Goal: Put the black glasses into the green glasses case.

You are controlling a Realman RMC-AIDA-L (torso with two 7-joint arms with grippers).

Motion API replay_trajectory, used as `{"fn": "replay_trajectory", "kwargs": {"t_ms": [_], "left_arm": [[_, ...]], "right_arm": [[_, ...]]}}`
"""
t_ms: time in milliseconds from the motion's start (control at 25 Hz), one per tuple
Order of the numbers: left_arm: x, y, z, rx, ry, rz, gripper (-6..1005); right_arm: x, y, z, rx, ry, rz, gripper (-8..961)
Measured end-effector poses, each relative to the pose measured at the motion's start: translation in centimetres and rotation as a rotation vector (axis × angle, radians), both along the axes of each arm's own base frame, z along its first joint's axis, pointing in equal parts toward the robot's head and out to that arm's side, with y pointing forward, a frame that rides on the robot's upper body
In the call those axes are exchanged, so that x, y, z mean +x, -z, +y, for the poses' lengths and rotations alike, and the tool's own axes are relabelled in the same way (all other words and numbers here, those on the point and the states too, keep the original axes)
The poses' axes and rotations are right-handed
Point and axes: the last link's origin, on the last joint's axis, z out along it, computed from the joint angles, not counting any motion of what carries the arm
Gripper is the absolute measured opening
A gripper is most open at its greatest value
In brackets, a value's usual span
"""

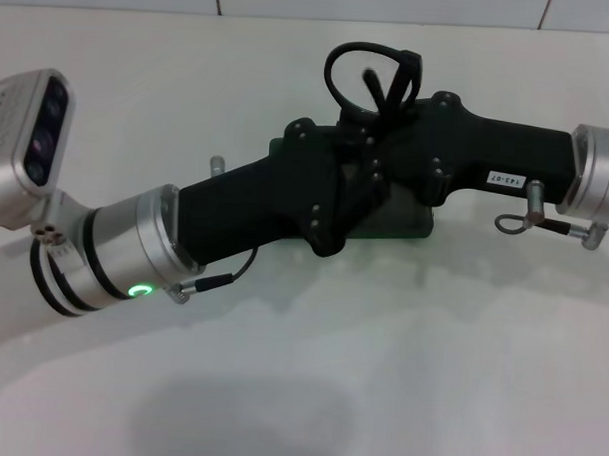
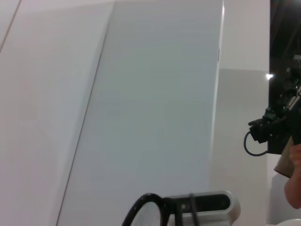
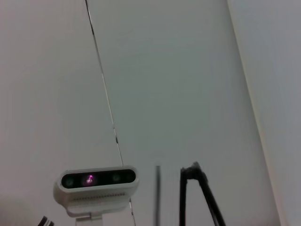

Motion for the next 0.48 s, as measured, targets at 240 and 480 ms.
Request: {"fn": "replay_trajectory", "kwargs": {"t_ms": [240,480], "left_arm": [[-1.0,-0.4,-0.9,0.004,-0.021,-0.013,68],[-2.4,-1.5,-2.9,0.035,-0.015,-0.056,68]], "right_arm": [[0.4,-0.5,0.1,0.012,0.015,0.005,116],[0.0,-1.7,0.6,0.006,0.022,-0.041,117]]}}
